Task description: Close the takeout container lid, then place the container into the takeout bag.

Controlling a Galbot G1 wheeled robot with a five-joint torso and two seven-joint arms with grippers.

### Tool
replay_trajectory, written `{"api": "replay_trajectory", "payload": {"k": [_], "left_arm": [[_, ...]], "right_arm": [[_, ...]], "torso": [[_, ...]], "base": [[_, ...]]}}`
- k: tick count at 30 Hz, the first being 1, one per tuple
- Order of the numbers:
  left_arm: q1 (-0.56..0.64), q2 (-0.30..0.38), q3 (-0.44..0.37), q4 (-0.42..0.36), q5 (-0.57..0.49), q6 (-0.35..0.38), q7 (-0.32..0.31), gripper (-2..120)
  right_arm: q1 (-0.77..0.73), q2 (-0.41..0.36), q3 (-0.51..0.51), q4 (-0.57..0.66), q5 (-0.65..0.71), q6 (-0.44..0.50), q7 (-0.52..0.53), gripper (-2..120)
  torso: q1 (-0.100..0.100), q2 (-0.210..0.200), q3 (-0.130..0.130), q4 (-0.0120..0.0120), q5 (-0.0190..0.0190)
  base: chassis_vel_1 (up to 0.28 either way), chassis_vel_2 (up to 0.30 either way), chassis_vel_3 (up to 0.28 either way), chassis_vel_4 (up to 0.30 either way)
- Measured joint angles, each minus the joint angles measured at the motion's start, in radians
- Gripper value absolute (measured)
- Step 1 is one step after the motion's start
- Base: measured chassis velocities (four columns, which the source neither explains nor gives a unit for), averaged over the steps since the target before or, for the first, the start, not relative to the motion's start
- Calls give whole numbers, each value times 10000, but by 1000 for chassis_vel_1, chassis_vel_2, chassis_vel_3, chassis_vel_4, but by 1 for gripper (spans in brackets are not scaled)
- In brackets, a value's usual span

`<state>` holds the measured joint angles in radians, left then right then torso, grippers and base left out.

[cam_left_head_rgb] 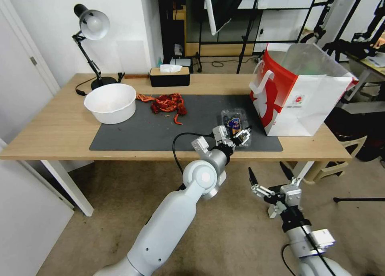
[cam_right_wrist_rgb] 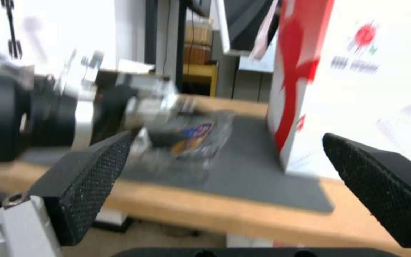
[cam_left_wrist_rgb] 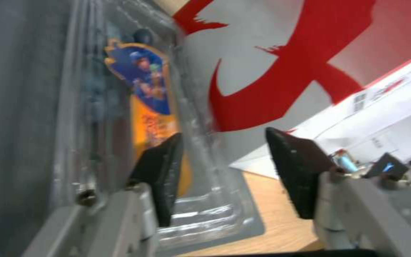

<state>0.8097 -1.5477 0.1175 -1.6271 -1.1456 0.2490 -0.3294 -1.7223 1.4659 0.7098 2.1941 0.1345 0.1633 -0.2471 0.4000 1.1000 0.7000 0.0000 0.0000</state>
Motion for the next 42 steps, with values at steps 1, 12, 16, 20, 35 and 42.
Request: {"api": "replay_trajectory", "payload": {"k": [1, 12, 16, 20, 35, 42], "left_arm": [[0, 0, 0, 0, 0, 0, 0, 42], [-59, 91, 31, 28, 415, 34, -101, 0], [-59, 80, 43, 94, 494, 26, -94, 0], [-58, 61, 89, 145, 629, 6, -60, 0], [24, 233, 38, 59, 702, -101, -52, 0], [52, 229, 23, 35, 704, -127, -61, 0]], "right_arm": [[0, 0, 0, 0, 0, 0, 0, 100], [796, -630, 1976, 1121, 3282, -1851, 173, 100], [1021, -860, 2232, 1166, 4348, -2486, 513, 100], [1405, -1189, 2288, 1132, 5713, -3358, 1054, 100], [3483, -2198, 572, -439, 8550, -5289, 2459, 100], [4672, -2494, -373, -1242, 9349, -6140, 3058, 100]], "torso": [[0, 0, 0, 0, 0], [0, 0, 0, 0, 1], [0, 0, 0, 0, 1], [0, 0, 0, -1, -1], [0, -1, 1, 0, 0], [-1, -1, 2, 0, 1]], "base": [[0, 0, 0, 0], [0, 0, 0, 0], [0, 0, 0, 0], [0, 0, 0, 0], [0, 0, 0, 0], [0, 0, 0, 0]]}}
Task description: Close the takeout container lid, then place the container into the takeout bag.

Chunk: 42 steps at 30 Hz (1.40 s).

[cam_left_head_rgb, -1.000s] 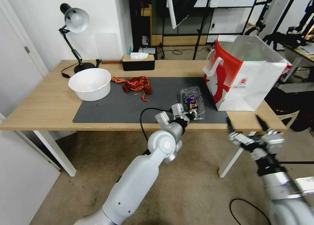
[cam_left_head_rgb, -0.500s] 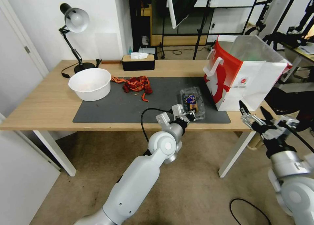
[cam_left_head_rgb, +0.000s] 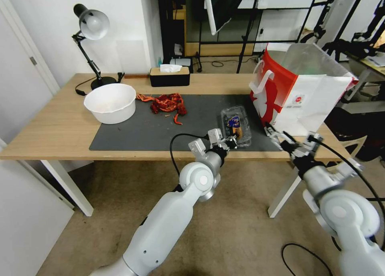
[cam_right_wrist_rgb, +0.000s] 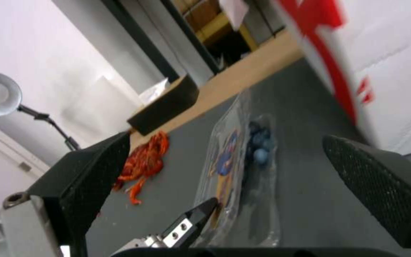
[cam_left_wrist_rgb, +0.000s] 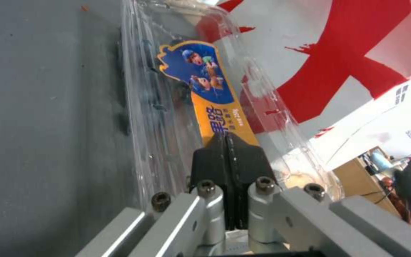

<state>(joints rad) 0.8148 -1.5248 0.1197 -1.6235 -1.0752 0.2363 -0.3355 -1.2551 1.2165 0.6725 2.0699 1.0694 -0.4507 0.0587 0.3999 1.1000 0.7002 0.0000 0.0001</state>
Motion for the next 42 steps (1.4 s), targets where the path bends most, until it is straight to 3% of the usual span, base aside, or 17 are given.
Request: {"api": "replay_trajectory", "payload": {"k": [17, 42], "left_arm": [[106, 100, -3, -119, 89, -6, 18, 0], [262, 183, -6, -156, 296, -47, 52, 0]], "right_arm": [[2310, -447, -1377, -1576, 204, -1553, 1455, 100], [4088, -508, -2528, -3316, 1399, -2844, 2667, 100]], "torso": [[0, 0, -2, 0, -1], [0, 0, -1, 0, -2]], "base": [[0, 0, 0, 0], [0, 0, 0, 0]]}}
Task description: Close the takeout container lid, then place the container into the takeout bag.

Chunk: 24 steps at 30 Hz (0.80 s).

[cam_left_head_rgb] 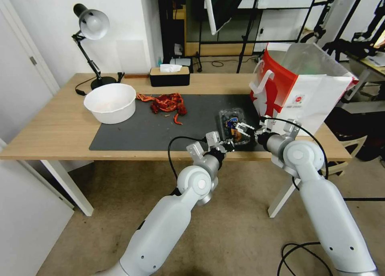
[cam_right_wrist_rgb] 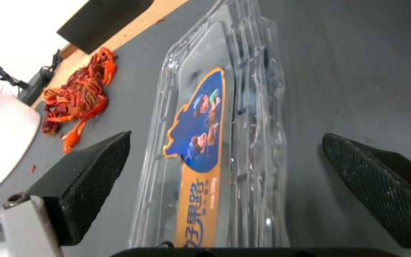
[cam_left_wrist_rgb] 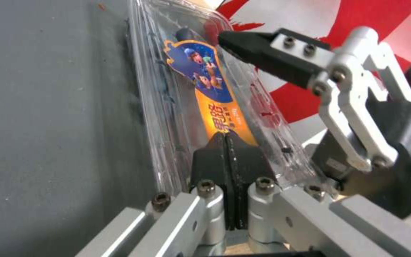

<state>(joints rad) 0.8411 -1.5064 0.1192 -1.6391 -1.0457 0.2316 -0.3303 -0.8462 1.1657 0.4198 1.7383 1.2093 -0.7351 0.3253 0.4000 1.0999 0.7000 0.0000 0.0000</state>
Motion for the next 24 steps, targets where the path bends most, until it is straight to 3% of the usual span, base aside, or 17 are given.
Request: {"api": "replay_trajectory", "payload": {"k": [6, 13, 20, 24], "left_arm": [[14, 0, 0, -23, 4, -31, -1, 0], [15, 0, 0, -37, 25, -76, -15, 0], [-11, 29, -6, -60, 27, -105, -31, 0], [-14, 66, -16, -60, 29, -125, -31, 0]], "right_arm": [[198, 2, -153, -329, 421, -4, 75, 100], [241, 70, -205, -495, 884, 25, 335, 88], [178, 174, -205, -579, 1210, 32, 578, 57], [148, 188, -202, -621, 1222, 33, 592, 45]], "torso": [[0, 0, 0, 0, 0], [-1, 2, -3, -4, -3], [-1, 2, -3, -3, -1], [-1, 2, -3, -3, -1]], "base": [[0, 0, 0, 0], [0, 0, 0, 0], [0, 0, 0, 0], [0, 0, 0, 0]]}}
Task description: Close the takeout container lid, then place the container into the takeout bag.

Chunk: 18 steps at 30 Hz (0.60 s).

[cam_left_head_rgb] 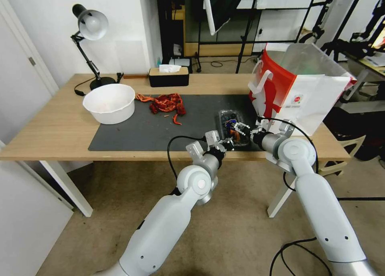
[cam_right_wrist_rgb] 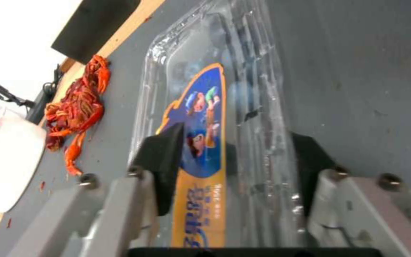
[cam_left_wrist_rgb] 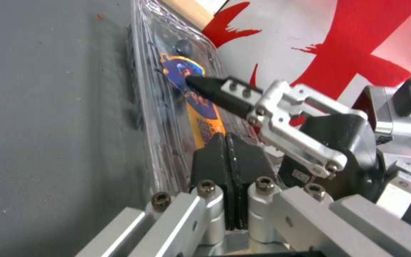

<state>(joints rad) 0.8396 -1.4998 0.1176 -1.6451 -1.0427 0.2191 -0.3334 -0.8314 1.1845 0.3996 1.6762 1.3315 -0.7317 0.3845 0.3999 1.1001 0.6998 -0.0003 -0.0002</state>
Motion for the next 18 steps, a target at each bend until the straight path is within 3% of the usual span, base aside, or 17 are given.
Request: {"api": "replay_trajectory", "payload": {"k": [12, 18], "left_arm": [[16, 79, -80, -112, -15, -22, 40, 0], [179, 272, -191, -313, -17, -23, 116, 0]], "right_arm": [[28, 9, 6, 14, 106, -28, 11, 2], [26, -48, 53, 58, 103, -33, -42, 0]], "torso": [[1, -1, 3, 7, 3], [1, -1, 3, 7, 2]], "base": [[0, 0, 0, 0], [0, 0, 0, 0]]}}
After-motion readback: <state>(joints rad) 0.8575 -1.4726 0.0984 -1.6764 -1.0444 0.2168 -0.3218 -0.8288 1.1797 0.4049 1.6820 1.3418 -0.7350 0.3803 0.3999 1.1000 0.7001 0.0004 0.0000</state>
